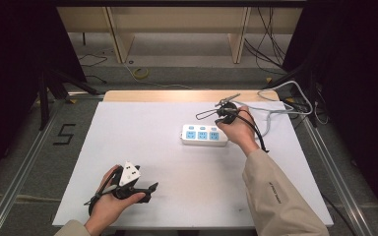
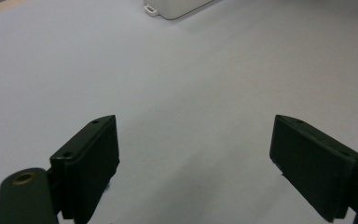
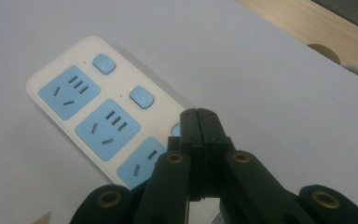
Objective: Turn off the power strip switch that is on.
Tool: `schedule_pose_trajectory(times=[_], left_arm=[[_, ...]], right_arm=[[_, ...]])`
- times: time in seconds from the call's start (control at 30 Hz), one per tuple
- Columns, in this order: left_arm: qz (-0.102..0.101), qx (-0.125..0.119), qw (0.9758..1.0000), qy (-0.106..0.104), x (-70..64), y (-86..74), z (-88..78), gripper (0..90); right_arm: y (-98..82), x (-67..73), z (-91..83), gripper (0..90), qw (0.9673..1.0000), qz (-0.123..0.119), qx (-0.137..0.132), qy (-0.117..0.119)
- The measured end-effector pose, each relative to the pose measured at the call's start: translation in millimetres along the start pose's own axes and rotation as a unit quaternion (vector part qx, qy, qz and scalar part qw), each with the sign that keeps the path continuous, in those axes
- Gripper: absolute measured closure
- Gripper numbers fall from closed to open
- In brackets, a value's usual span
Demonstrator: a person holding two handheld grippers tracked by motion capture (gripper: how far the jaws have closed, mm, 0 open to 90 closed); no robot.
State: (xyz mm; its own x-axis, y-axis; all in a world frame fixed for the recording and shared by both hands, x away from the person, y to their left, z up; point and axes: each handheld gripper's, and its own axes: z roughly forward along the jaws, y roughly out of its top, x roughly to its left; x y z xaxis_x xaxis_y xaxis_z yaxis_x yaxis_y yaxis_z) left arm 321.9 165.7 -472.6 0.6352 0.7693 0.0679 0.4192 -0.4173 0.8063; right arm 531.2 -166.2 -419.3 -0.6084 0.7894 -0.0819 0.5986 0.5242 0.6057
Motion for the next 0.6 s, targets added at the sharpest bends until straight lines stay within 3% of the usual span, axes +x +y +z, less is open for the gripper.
schedule_pose_trajectory(times=[0.6], left_arm=[[-0.001, 0.001, 1.0000, -0.002, 0.3, 0.0, 0.3, 15.4]], right_arm=[[7.7, 0.7, 8.6, 90.0, 0.9999, -0.001, 0.016, 0.002]])
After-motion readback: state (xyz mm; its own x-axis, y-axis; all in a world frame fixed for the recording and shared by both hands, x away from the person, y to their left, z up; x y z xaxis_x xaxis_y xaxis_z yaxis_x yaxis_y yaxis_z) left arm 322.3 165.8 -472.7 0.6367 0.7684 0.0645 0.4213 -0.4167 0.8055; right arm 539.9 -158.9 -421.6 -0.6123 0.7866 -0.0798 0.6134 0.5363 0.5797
